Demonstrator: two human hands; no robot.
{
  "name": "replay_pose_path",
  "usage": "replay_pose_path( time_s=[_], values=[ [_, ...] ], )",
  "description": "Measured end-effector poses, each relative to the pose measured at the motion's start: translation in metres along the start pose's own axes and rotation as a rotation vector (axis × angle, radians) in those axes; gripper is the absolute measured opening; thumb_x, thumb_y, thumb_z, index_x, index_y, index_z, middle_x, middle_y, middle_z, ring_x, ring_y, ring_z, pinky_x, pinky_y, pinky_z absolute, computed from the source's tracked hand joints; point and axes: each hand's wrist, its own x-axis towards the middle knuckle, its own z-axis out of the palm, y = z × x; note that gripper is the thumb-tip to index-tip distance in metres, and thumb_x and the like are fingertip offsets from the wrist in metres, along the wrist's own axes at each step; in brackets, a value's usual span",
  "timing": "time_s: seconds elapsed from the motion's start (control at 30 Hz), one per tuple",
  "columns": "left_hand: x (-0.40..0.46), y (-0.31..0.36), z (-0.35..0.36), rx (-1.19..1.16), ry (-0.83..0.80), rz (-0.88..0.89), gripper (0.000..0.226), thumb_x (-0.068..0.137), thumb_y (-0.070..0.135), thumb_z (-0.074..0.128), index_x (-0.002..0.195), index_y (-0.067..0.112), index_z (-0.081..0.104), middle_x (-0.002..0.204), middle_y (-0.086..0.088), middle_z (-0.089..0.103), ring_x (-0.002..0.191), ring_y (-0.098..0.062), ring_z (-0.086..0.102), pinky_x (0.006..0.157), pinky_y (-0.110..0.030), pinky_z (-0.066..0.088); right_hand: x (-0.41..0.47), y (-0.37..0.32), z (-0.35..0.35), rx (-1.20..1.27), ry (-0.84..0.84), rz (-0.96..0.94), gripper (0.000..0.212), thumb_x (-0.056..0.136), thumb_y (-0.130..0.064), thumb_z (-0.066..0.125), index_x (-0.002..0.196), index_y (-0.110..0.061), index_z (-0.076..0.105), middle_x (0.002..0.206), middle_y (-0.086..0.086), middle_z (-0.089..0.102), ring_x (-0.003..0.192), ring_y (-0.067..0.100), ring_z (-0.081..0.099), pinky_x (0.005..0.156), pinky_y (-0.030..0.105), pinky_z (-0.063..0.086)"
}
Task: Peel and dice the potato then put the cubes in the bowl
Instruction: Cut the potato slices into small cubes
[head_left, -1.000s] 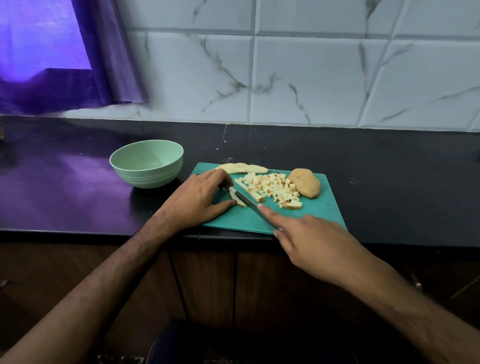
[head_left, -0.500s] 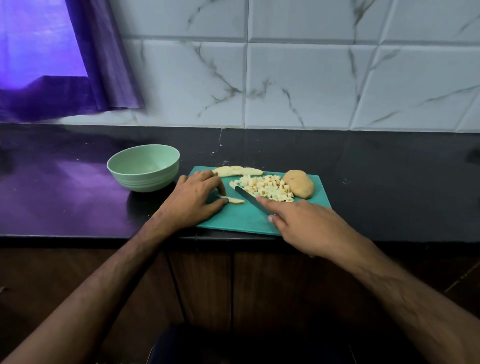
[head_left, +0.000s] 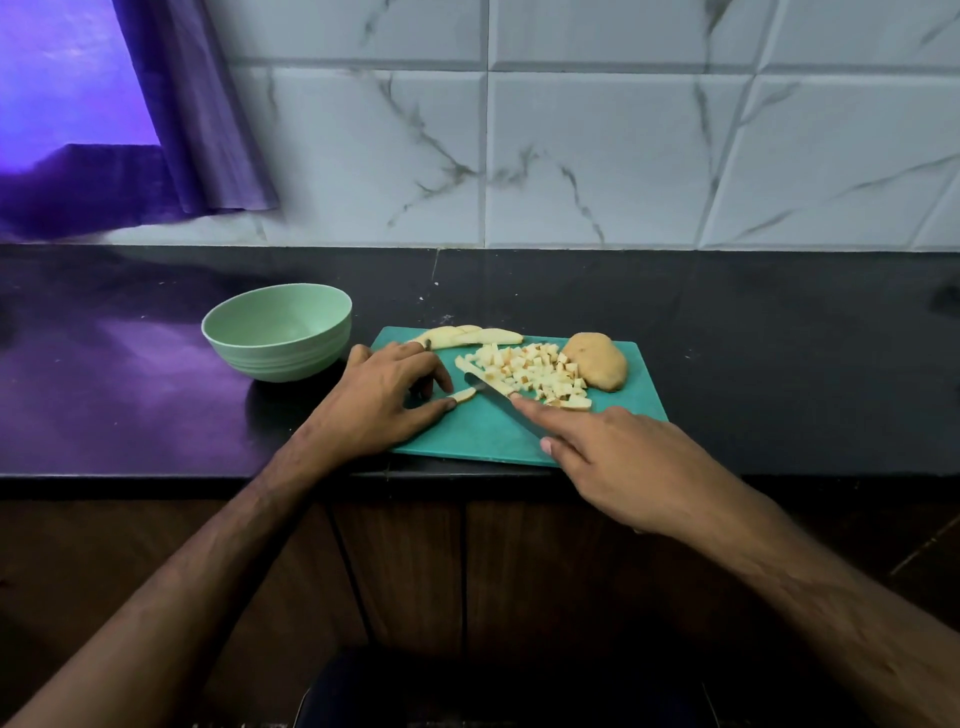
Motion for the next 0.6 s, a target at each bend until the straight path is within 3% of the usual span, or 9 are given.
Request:
replay_pose_path(
  time_s=[0.13, 0.3, 0.4, 0.6],
  values=[
    [0.003, -0.002, -0.001, -0.016, -0.029, 0.030, 0.019, 0.092, 0.053, 0.060, 0.098, 0.036, 0.067, 0.089, 0.018, 0.054, 0.095, -0.004, 0.054, 0.075, -0.034, 0.026, 0.002, -0.006, 0.010, -0.016, 0.011, 0.004, 0.052, 0.110, -0.042, 0.026, 0.158, -0.052, 0.006, 0.073, -0.012, 0.041, 0.062, 0.005, 0.040, 0.057, 0.028, 0.032],
    [0.000, -0.001, 0.000, -0.003, 0.006, 0.044, 0.025, 0.091, 0.058, 0.056, 0.096, 0.036, 0.067, 0.085, 0.017, 0.054, 0.089, -0.005, 0.056, 0.073, -0.035, 0.028, 0.013, -0.016, 0.011, -0.056, 0.007, 0.015, 0.052, 0.111, -0.041, 0.025, 0.159, -0.047, 0.007, 0.085, -0.010, 0.042, 0.082, 0.010, 0.045, 0.075, 0.036, 0.038],
    [-0.004, -0.001, 0.000, -0.020, 0.021, 0.041, 0.031, 0.091, 0.061, 0.053, 0.103, 0.036, 0.065, 0.086, 0.017, 0.054, 0.088, -0.004, 0.056, 0.072, -0.035, 0.031, 0.016, -0.016, 0.003, -0.037, 0.011, 0.025, 0.052, 0.111, -0.041, 0.025, 0.160, -0.046, 0.010, 0.079, -0.012, 0.041, 0.070, 0.004, 0.040, 0.070, 0.033, 0.035],
    [-0.007, -0.006, 0.001, -0.045, 0.010, 0.063, 0.014, 0.095, 0.039, 0.067, 0.109, 0.035, 0.066, 0.092, 0.017, 0.056, 0.094, -0.006, 0.058, 0.073, -0.033, 0.029, -0.006, -0.015, 0.006, -0.053, 0.033, 0.005, 0.053, 0.110, -0.043, 0.024, 0.159, -0.048, 0.004, 0.074, -0.012, 0.042, 0.063, 0.003, 0.040, 0.063, 0.030, 0.036]
  ],
)
